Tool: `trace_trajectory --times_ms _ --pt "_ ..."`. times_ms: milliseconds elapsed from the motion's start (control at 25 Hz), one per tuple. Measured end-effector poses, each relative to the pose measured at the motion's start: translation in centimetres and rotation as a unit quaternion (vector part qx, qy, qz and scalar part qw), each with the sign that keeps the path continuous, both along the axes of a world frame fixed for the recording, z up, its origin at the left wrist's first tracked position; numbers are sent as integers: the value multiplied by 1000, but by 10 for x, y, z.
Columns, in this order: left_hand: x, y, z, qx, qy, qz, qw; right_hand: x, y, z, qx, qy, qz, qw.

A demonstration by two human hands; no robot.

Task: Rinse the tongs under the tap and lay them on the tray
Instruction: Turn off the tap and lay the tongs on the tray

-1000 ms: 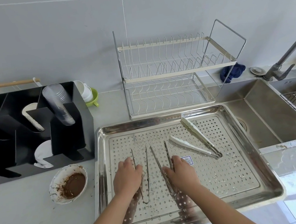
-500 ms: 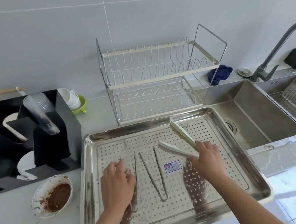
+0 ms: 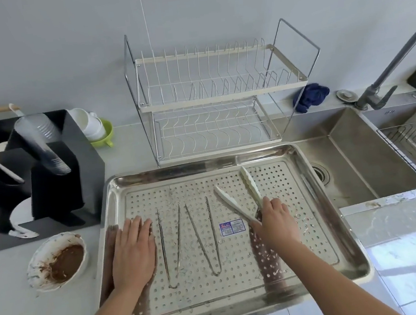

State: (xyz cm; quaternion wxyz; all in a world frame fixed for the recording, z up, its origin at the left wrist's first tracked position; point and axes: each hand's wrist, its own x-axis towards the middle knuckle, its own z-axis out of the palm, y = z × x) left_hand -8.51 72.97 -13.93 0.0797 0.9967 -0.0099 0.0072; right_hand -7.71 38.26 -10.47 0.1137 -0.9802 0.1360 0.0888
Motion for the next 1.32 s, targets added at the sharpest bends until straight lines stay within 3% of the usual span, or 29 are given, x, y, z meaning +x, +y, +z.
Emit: trace_trajectory --times_ms 560,1320 --pt "1 1 -7 16 13 0 1000 -38 32 -6 72 37 -77 994" --pt "1 2 -9 20 9 -3 1000 -45 43 13 85 53 -77 992"
